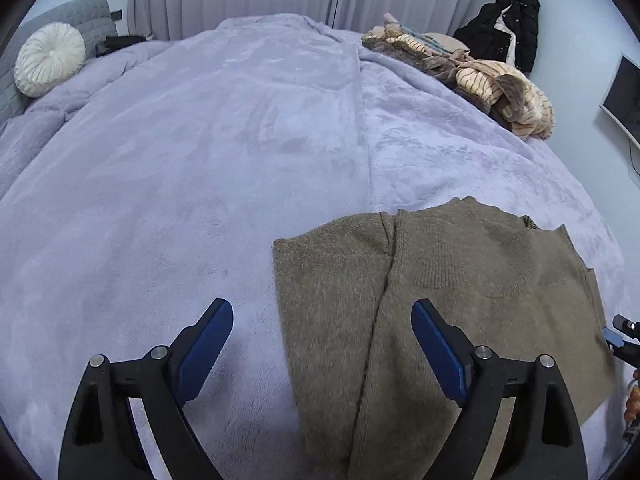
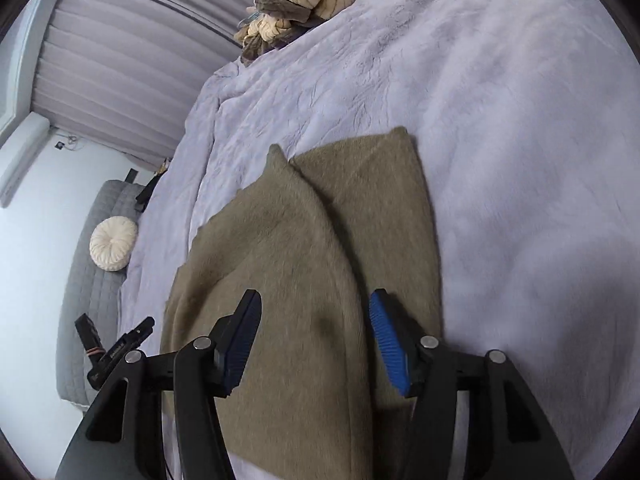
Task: Fold small clothes
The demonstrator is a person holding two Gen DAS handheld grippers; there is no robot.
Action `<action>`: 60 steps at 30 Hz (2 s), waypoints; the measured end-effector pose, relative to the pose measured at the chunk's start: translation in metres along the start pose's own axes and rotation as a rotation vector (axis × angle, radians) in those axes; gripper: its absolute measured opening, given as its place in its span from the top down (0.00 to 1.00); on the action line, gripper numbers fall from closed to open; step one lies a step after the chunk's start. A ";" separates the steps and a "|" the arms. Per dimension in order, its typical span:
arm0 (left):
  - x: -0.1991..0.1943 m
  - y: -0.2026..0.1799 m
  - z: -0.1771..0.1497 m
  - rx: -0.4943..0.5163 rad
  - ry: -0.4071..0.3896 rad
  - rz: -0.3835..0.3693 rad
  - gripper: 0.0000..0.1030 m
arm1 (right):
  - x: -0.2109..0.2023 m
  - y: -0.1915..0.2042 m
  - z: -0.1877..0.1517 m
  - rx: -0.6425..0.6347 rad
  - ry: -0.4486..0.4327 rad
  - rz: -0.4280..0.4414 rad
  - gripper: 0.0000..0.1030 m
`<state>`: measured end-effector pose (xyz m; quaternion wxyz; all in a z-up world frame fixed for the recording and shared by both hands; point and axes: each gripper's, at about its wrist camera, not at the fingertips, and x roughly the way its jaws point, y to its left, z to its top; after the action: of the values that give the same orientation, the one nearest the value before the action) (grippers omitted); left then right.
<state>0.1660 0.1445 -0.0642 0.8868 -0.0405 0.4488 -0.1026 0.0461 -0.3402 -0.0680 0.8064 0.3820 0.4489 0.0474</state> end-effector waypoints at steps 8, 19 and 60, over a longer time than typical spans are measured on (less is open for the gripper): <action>-0.016 -0.005 -0.050 -0.003 0.098 -0.053 0.12 | -0.017 -0.004 -0.059 -0.026 0.088 0.009 0.95; -0.011 -0.022 -0.012 0.056 0.087 -0.059 0.12 | -0.027 -0.020 -0.095 -0.014 0.016 -0.113 0.95; -0.011 -0.020 -0.095 0.014 0.120 -0.017 0.43 | 0.033 0.049 -0.097 -0.203 -0.047 -0.215 0.89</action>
<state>0.0805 0.1291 -0.1083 0.8576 -0.0320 0.5001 -0.1156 0.0055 -0.2362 -0.0879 0.8515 0.2492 0.4614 -0.0032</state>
